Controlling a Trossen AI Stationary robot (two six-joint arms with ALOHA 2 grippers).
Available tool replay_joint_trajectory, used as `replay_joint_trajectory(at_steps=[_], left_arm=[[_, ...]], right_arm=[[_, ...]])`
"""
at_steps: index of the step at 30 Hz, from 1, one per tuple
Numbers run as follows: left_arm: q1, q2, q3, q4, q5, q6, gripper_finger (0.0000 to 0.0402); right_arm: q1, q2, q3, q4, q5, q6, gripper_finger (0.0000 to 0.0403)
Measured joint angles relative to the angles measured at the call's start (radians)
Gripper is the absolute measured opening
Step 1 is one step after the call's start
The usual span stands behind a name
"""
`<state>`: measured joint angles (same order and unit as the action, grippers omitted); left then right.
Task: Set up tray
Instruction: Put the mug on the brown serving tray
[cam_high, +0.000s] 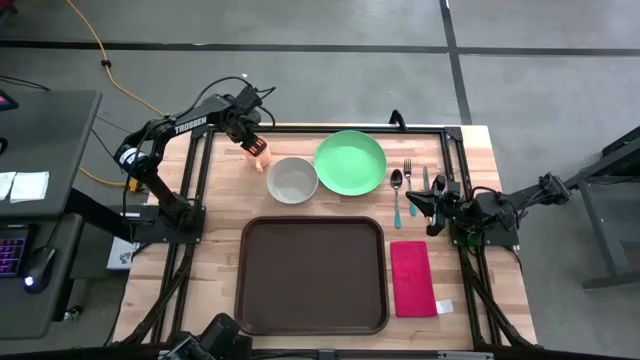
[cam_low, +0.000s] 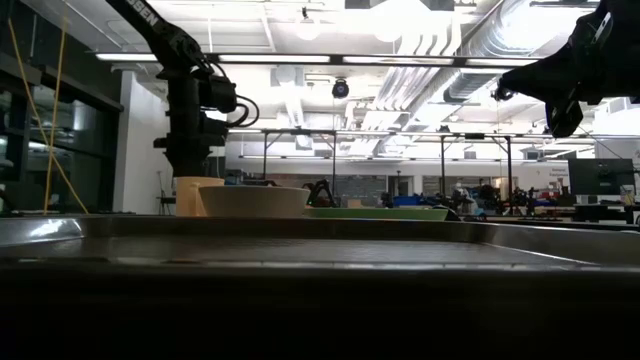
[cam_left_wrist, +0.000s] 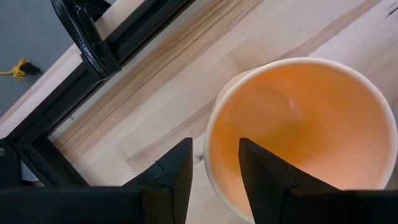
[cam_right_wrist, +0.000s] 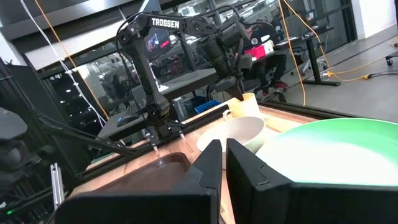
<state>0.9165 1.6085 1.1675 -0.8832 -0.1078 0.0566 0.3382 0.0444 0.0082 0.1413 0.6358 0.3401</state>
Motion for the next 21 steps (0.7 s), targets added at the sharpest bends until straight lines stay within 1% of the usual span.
replay_joint_trajectory(at_steps=[4, 6, 16, 21], left_arm=[[0.000, 0.000, 0.000, -0.003, 0.000, 0.002, 0.0159], [0.000, 0.000, 0.000, -0.004, -0.003, 0.009, 0.0149], [0.000, 0.000, 0.000, 0.004, -0.009, 0.021, 0.0054], [0.000, -0.001, 0.000, 0.006, -0.010, 0.020, 0.0026]], right_arm=[[0.000, 0.000, 0.000, 0.000, 0.000, 0.000, 0.0000], [0.000, 0.000, 0.000, 0.000, 0.000, 0.000, 0.0000], [0.000, 0.000, 0.000, 0.000, 0.000, 0.000, 0.0000], [0.000, 0.000, 0.000, 0.000, 0.000, 0.000, 0.0000]])
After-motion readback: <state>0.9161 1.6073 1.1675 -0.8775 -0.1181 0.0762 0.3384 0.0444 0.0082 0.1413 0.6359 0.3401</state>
